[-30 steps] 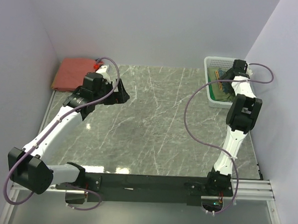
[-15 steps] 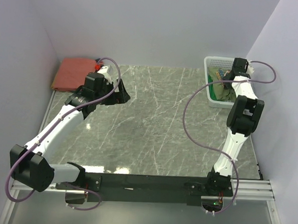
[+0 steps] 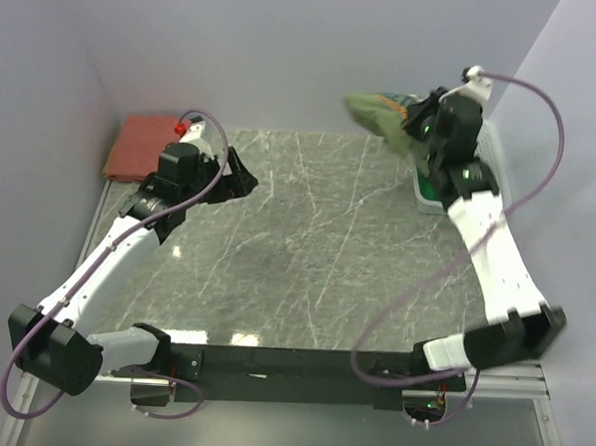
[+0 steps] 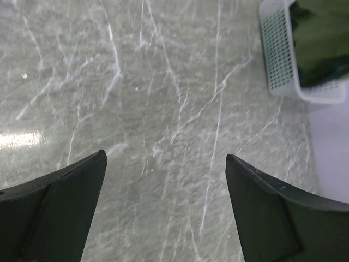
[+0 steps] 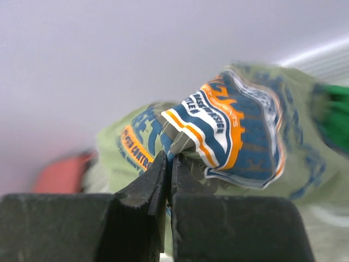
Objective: Fold and stack the tank tops
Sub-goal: Move the tank top to the center of the board
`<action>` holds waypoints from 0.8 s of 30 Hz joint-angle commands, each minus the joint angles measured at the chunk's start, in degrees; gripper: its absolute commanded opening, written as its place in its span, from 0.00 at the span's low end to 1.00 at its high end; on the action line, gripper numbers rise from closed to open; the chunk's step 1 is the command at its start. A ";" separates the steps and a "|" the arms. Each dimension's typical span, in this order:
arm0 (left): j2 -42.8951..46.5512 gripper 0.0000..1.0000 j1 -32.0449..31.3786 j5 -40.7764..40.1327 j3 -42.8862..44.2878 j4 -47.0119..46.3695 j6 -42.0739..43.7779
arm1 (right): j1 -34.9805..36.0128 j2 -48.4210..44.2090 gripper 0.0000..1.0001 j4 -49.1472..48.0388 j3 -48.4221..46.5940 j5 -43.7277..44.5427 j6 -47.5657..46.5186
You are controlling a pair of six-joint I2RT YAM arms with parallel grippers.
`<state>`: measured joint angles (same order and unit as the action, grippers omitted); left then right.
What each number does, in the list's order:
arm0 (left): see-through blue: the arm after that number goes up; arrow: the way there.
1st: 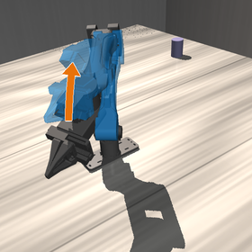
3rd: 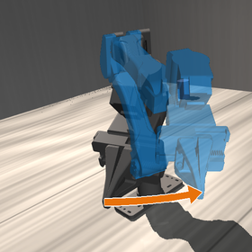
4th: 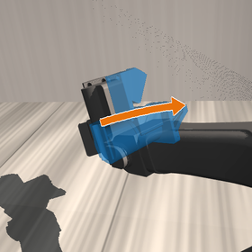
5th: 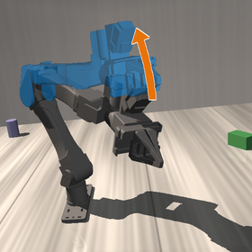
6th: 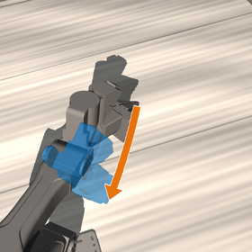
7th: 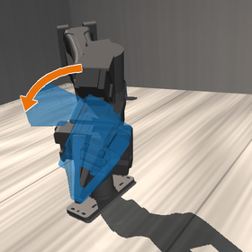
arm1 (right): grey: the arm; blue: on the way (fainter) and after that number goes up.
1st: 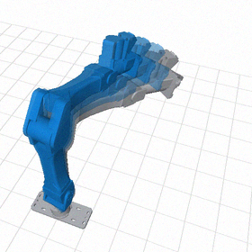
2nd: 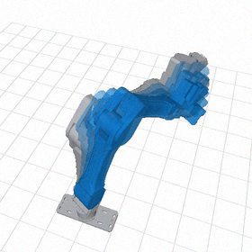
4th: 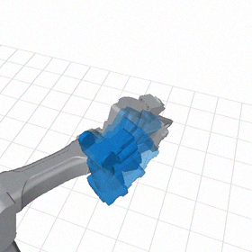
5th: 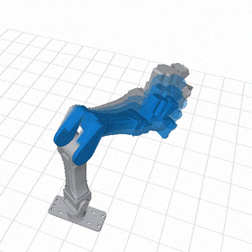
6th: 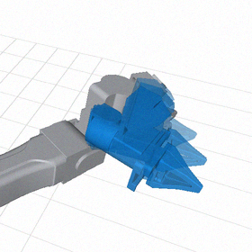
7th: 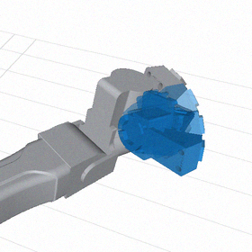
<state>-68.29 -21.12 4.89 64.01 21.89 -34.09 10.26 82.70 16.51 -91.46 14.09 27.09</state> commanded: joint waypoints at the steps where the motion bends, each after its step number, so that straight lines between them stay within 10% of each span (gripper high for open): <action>1: 2.90 0.96 0.21 -3.12 0.95 -3.87 -2.39 | 4.93 -9.20 0.00 -5.96 8.37 -2.12 -1.27; 4: 4.04 0.95 0.21 -4.62 -0.46 -5.36 -3.79 | 8.01 -15.45 0.03 -9.20 16.89 -8.96 2.16; 9: 2.82 0.92 0.21 -2.88 -2.48 -7.12 -6.78 | 8.28 -13.63 0.58 -6.59 21.94 -8.99 2.53; 12: 0.71 0.88 0.21 -0.15 -4.85 -9.66 -8.89 | 8.20 -10.02 0.67 -2.55 21.50 -8.64 1.21; 24: -11.94 0.65 -19.36 9.62 -20.05 -25.13 -12.14 | 10.13 -19.31 0.64 -1.13 42.57 -4.08 5.06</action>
<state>-78.30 -35.00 11.03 46.09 4.32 -45.12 19.35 69.17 15.64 -52.36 6.57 29.85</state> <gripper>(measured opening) 0.663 0.646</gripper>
